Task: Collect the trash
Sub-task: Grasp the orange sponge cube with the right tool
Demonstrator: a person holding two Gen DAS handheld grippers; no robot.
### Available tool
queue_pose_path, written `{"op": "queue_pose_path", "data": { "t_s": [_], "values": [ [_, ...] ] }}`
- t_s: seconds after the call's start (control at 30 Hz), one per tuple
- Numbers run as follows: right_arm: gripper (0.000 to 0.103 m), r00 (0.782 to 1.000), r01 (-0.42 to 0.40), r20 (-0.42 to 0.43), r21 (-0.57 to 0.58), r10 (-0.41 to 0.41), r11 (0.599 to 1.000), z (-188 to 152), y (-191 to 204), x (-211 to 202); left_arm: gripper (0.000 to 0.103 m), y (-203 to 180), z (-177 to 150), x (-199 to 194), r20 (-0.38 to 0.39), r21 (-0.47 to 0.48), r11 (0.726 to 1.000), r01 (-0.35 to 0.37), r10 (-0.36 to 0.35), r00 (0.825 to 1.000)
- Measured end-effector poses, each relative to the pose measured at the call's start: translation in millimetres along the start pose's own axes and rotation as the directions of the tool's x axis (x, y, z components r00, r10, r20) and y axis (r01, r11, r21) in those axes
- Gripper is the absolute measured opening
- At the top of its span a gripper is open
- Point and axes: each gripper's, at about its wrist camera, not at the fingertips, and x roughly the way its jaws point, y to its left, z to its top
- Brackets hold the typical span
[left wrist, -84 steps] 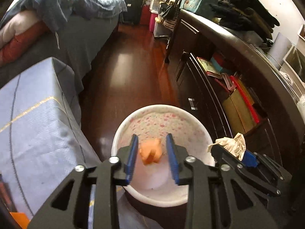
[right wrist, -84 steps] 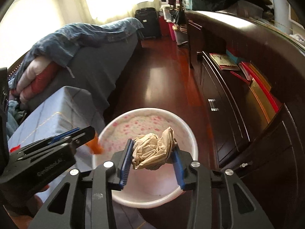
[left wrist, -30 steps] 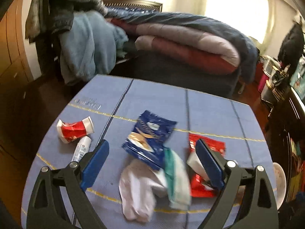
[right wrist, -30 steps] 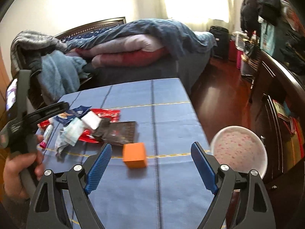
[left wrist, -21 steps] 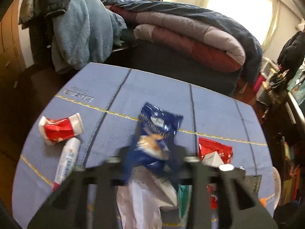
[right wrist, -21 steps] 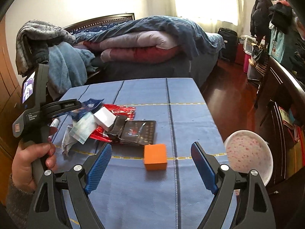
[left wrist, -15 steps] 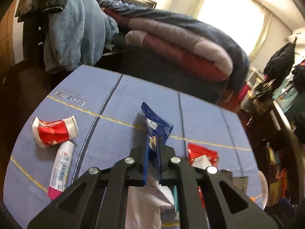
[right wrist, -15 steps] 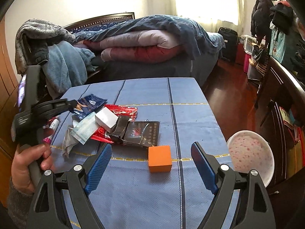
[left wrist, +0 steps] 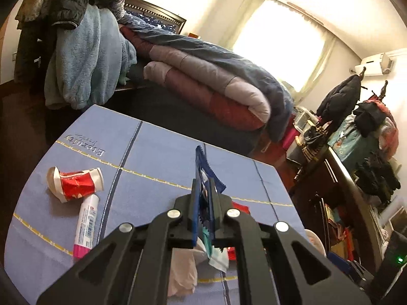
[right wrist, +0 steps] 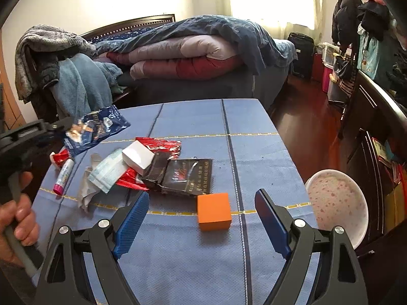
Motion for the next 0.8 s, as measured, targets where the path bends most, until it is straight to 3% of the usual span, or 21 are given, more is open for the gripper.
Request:
{"op": "queue_pose_path", "data": {
  "t_s": [0.33, 0.43, 0.47, 0.5, 0.53, 0.57, 0.8],
  "values": [
    [0.084, 0.995, 0.053, -0.080, -0.001, -0.053, 0.999, -6, -6, 47, 0.008, -17, -5, -11, -0.002, 0.029, 0.997, 0.067, -0.067, 0.998],
    [0.072, 0.991, 0.059, -0.118, -0.001, -0.059, 0.998, -8, -8, 63, 0.008, -20, -5, -12, -0.001, 0.033, 0.996, 0.078, -0.078, 0.997],
    [0.062, 0.990, 0.059, -0.127, 0.000, -0.059, 0.998, -9, -10, 67, 0.008, -21, -4, -12, -0.001, 0.036, 0.996, 0.082, -0.082, 0.997],
    [0.044, 0.988, 0.056, -0.143, 0.003, -0.055, 0.998, -11, -11, 70, 0.008, -21, -4, -13, 0.001, 0.037, 0.996, 0.085, -0.085, 0.996],
    [0.037, 0.987, 0.039, -0.153, 0.008, -0.037, 0.999, -12, -12, 72, 0.008, -22, -4, -14, 0.002, 0.037, 0.996, 0.087, -0.087, 0.996],
    [0.036, 0.987, 0.005, -0.158, 0.022, -0.001, 1.000, -12, -14, 71, 0.008, -22, -3, -15, 0.004, 0.037, 0.995, 0.090, -0.090, 0.996],
    [0.036, 0.993, 0.015, -0.121, 0.039, -0.011, 0.999, -14, -18, 52, 0.008, -30, -1, -22, 0.015, 0.044, 0.993, 0.105, -0.106, 0.994]
  ]
}}
